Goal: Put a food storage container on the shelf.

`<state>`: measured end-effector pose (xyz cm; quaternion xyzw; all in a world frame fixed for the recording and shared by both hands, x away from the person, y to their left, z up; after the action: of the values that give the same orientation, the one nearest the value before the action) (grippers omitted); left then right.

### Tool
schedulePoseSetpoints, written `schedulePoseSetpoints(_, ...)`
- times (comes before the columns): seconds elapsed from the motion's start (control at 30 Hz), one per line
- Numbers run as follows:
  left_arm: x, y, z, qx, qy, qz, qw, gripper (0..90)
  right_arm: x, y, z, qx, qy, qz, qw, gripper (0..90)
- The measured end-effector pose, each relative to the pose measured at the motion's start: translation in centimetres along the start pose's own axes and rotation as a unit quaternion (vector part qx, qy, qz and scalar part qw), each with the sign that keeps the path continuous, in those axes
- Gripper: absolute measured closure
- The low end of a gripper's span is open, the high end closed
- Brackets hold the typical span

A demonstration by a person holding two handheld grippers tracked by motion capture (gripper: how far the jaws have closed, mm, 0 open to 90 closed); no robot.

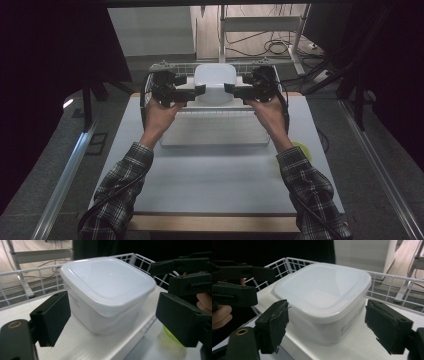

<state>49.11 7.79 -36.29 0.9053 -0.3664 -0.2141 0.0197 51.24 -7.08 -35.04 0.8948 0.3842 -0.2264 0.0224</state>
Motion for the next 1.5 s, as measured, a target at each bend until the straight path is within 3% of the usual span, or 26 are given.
schedulePoseSetpoints(0.17,-0.8,1.1,0.9,0.018,-0.001,0.013,0.9998,8.3,-0.7,-0.6,1.0,-0.016,-0.004,-0.004,0.9999,14.1)
schedulePoseSetpoints(0.6,-2.1,2.3,3.6,0.081,-0.010,-0.006,0.9966,5.1,-2.0,-2.2,3.7,-0.042,-0.008,-0.024,0.9988,7.0)
schedulePoseSetpoints(0.77,-2.4,2.5,4.7,0.082,-0.015,-0.008,0.9965,4.8,-2.2,-2.6,5.0,-0.059,-0.013,-0.021,0.9980,5.7)
schedulePoseSetpoints(1.13,-3.7,3.8,7.3,0.080,-0.012,0.019,0.9965,5.9,-2.8,-3.5,8.0,-0.068,-0.028,-0.040,0.9965,5.3)
schedulePoseSetpoints(1.3,-4.1,4.5,8.8,0.085,-0.013,0.031,0.9958,5.4,-3.1,-3.7,9.2,-0.071,-0.029,-0.036,0.9964,3.7)
schedulePoseSetpoints(1.5,-4.4,5.0,10.8,0.097,-0.024,0.030,0.9945,4.6,-3.5,-4.0,10.8,-0.073,-0.028,-0.035,0.9963,1.7)
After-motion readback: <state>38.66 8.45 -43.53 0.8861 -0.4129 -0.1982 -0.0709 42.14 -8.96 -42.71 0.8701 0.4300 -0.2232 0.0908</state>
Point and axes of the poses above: each handheld gripper's, and its own axes: x roughly forward along the jaws, z roughly out of its underside, y roughly to its right, the point moved 10 cm from there along x, roughly forward along the jaws, and after that the axes turned 2 degrees about -y, right-handed, at the moved point
